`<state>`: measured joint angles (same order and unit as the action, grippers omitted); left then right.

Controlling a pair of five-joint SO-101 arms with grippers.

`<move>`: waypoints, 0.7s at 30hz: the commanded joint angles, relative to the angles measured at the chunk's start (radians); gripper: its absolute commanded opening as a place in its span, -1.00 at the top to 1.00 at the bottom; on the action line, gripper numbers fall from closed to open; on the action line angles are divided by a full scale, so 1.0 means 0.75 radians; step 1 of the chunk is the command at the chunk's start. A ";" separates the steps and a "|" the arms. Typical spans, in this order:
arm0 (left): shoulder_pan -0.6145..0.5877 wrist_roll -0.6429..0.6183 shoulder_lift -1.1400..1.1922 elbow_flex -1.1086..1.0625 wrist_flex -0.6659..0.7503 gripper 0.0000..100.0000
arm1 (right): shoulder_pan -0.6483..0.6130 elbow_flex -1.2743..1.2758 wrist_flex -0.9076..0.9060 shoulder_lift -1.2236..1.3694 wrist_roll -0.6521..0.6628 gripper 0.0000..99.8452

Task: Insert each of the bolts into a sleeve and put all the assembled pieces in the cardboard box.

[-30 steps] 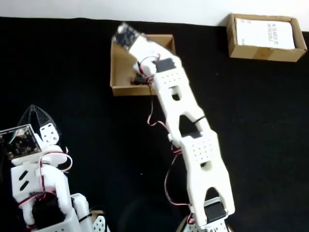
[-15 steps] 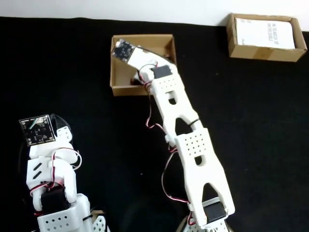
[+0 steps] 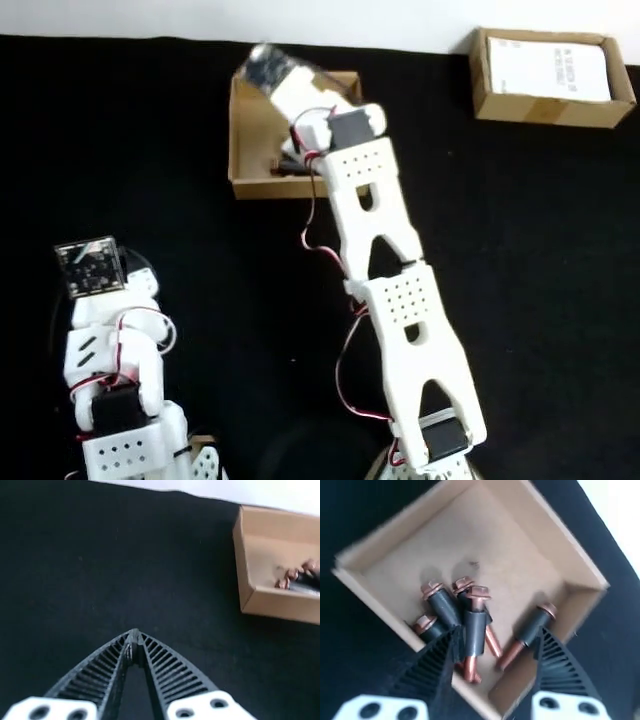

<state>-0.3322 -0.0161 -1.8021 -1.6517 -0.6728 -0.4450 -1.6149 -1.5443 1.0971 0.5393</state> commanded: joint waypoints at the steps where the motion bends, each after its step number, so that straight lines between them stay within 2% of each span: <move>1: 0.114 0.002 -0.011 -0.001 -0.100 0.98 | 0.040 -0.214 -0.283 -0.249 -0.233 0.71; 5: 0.275 0.002 -0.011 0.003 -0.266 0.98 | 0.136 -0.208 -0.294 -0.447 -0.622 1.00; 8: 0.365 0.002 -0.011 -0.011 -0.321 0.98 | 0.216 -0.208 -0.298 -0.568 -0.818 0.98; 10: 0.400 0.002 -0.011 -0.017 -0.352 0.98 | 0.267 -0.208 -0.298 -0.652 -0.888 0.99; 17: 0.408 0.006 -0.009 -0.060 -0.401 0.98 | 0.289 -0.193 -0.298 -1.042 -0.884 0.99; 21: 0.410 0.006 -0.009 -0.060 -0.493 0.98 | 0.232 -0.193 -0.298 -1.243 -0.739 0.99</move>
<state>-0.0376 -0.0161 -1.8021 -1.6794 -1.0058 -0.2455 -1.6487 -1.7530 0.2977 -0.0713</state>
